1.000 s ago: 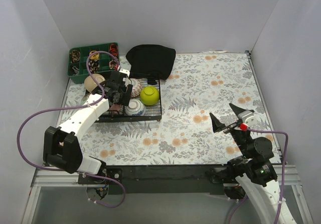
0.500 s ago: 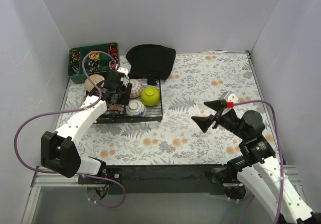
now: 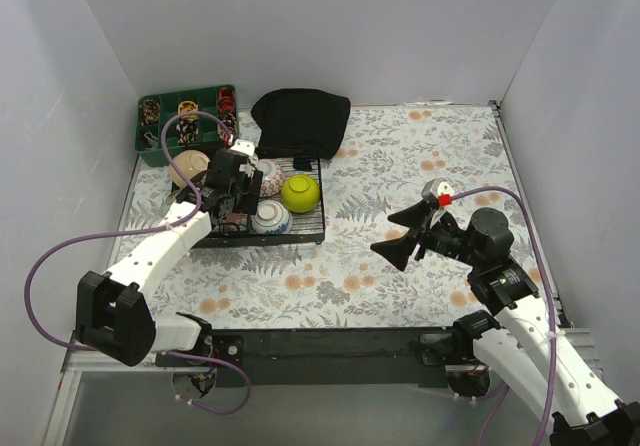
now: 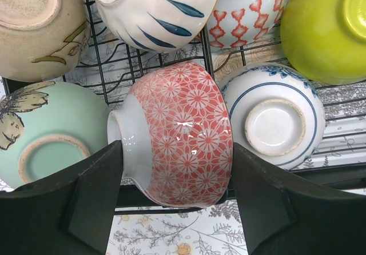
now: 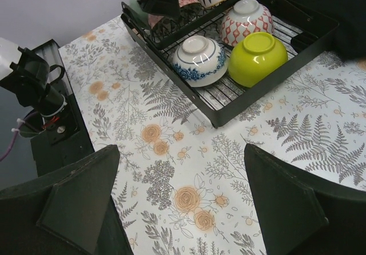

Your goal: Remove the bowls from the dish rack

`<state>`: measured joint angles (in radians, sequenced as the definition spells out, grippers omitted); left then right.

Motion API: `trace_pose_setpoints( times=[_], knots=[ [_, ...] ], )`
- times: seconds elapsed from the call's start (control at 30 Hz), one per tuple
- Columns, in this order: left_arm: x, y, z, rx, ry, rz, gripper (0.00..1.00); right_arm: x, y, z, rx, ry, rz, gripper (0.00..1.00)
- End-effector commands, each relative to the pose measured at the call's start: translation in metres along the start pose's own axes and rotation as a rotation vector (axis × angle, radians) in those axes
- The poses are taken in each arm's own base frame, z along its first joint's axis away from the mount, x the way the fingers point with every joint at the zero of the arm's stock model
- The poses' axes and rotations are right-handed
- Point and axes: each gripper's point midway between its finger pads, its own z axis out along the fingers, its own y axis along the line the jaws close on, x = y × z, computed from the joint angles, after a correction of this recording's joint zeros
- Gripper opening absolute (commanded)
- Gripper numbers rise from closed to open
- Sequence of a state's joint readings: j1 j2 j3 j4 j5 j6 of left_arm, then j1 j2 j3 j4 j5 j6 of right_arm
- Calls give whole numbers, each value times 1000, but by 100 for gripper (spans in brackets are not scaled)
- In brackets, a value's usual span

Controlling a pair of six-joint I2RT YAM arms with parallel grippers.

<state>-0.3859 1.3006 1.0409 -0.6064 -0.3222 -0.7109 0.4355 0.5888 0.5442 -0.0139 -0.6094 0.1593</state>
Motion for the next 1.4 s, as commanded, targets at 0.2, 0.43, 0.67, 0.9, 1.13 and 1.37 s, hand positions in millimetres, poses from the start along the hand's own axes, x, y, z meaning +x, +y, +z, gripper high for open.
trace_pose_setpoints(
  times=[0.2, 0.43, 0.67, 0.9, 1.13, 1.37],
  knots=[
    [-28, 10, -5, -41, -197, 25, 6, 4, 9, 2, -61, -25, -22, 99],
    [-18, -8, 0, -28, -199, 156, 4, 13, 5, 3, -57, -10, -28, 99],
    [-35, 5, -11, -132, -236, 269, 2, 18, 6, 5, -72, 6, -26, 99],
    [-36, 8, -12, -194, -220, 350, 2, 23, 8, 5, -92, 16, -15, 98],
    [-64, 17, -41, -219, -306, 282, 1, 22, 7, 6, -82, 12, -3, 99],
    [-62, 23, -50, -229, -282, 265, 2, 21, 8, 8, -97, 12, 20, 99]
  ],
)
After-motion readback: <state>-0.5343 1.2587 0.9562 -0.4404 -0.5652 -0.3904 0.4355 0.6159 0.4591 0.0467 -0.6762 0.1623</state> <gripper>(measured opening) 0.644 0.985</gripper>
